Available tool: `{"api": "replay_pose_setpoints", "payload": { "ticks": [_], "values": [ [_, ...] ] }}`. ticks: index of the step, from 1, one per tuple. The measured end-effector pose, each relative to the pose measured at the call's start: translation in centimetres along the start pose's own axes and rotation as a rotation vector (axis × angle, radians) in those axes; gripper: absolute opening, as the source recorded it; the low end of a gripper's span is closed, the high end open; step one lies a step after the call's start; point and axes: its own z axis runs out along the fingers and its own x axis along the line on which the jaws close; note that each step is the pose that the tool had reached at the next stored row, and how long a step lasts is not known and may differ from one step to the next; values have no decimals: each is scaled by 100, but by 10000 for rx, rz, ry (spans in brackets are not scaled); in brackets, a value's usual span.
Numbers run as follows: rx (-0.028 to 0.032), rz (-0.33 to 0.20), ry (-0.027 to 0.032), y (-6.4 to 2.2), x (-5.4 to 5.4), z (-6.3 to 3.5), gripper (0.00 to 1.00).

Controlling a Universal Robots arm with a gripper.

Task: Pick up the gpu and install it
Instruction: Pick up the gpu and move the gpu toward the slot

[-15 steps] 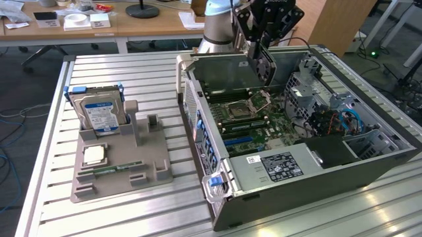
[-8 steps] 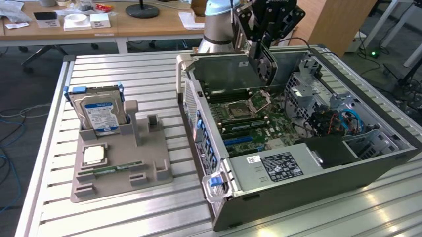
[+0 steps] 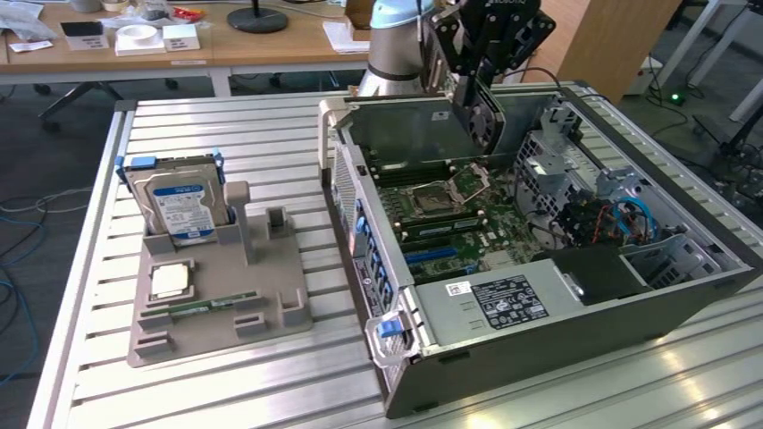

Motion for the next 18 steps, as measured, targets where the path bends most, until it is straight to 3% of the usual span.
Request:
{"api": "replay_pose_setpoints", "payload": {
  "ticks": [12,18],
  "values": [
    [1,1,0,11,-341,12,26],
    [0,1,0,16,-376,14,26]
  ]
}}
